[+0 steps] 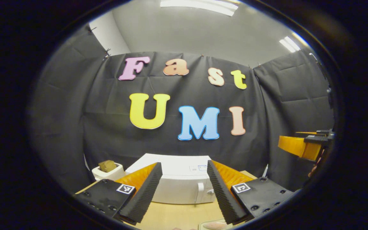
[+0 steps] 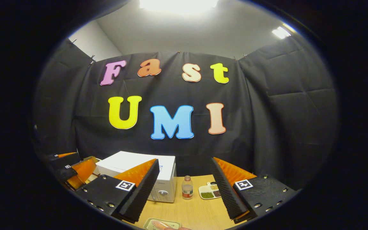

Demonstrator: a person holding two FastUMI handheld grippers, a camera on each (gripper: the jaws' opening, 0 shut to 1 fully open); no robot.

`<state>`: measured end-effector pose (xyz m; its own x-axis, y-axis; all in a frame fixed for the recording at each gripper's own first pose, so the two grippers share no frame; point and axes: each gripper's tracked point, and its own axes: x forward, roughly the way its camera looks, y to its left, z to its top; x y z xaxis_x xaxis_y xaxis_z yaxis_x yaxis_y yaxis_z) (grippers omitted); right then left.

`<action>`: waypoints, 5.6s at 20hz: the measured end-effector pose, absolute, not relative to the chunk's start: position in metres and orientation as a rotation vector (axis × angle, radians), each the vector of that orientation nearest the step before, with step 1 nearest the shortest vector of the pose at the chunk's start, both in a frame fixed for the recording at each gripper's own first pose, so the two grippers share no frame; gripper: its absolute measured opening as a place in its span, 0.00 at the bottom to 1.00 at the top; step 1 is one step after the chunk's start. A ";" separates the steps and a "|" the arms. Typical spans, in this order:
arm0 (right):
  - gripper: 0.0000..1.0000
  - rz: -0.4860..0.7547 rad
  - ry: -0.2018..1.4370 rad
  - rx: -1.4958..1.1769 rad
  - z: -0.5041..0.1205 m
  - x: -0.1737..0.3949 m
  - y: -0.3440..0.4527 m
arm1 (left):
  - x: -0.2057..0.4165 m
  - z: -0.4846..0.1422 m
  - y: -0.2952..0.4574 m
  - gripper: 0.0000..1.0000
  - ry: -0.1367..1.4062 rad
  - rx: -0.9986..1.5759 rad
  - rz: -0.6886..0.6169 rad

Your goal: Open the microwave oven with the left hand, put the food in, and close the microwave oven.

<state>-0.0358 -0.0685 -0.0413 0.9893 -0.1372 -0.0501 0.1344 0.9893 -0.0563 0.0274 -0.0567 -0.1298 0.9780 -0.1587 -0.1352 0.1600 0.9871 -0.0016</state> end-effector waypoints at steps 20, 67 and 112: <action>0.98 -0.342 0.256 -0.105 -0.102 -0.082 -0.172 | 0.164 -0.409 -0.136 0.96 0.362 0.074 -0.146; 0.98 -0.060 0.394 0.020 -0.156 -0.050 -0.078 | -0.088 -0.395 0.097 0.25 0.623 0.189 -0.032; 0.98 0.375 0.837 -0.190 -0.413 -0.083 0.011 | -0.151 -0.222 0.207 0.92 0.434 -0.087 0.182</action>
